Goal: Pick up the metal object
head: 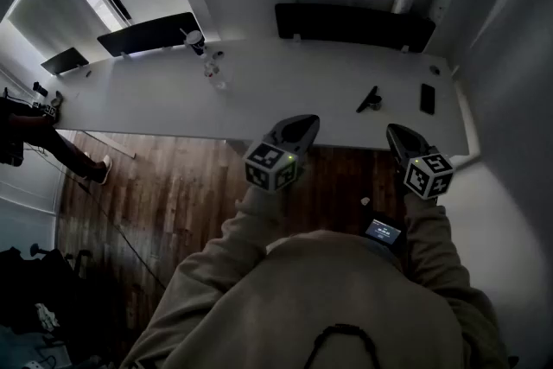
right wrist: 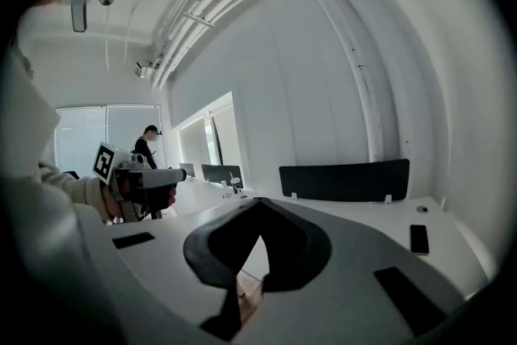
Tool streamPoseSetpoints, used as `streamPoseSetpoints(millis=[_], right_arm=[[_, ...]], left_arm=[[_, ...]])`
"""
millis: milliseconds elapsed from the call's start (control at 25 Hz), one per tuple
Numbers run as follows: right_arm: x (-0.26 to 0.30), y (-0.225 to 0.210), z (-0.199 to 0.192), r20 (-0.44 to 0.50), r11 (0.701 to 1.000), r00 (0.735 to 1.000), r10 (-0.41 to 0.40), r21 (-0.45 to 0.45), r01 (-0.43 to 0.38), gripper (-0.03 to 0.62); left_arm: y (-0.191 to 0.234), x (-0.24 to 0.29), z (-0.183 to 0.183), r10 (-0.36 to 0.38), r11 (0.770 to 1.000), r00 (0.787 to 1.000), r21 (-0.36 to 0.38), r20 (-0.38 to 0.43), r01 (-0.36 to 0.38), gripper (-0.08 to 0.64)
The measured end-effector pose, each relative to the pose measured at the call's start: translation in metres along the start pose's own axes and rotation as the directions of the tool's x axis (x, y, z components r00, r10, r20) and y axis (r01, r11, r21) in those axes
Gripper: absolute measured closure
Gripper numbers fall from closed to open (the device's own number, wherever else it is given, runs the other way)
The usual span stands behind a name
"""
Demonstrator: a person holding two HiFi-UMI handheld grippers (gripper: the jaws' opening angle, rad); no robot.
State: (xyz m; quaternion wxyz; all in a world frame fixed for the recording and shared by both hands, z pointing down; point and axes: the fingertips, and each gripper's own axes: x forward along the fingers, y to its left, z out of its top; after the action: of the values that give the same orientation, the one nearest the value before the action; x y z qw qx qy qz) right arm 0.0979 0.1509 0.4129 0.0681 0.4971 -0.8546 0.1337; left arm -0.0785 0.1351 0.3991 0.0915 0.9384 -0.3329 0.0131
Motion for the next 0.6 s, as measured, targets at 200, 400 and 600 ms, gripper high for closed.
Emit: streamPoseSetpoints(millis=[200, 400, 600], right_arm=[[0.005, 0.007, 0.0, -0.011, 1.0, 1.0, 0.016, -0.014, -0.016, 0.572], [0.009, 0.009, -0.001, -0.018, 1.0, 1.0, 0.017, -0.019, -0.018, 0.572], [0.013, 0.007, 0.001, 0.015, 0.997, 0.998, 0.067, 0.043, -0.067, 0.572]], left_arm=[[-0.001, 0.001, -0.001, -0.01, 1.0, 1.0, -0.004, 0.001, 0.01, 0.566], [-0.001, 0.004, 0.001, 0.005, 1.0, 1.0, -0.018, 0.0, -0.005, 0.568], [-0.003, 0.01, 0.0, -0.003, 1.0, 1.0, -0.009, 0.002, 0.003, 0.568]])
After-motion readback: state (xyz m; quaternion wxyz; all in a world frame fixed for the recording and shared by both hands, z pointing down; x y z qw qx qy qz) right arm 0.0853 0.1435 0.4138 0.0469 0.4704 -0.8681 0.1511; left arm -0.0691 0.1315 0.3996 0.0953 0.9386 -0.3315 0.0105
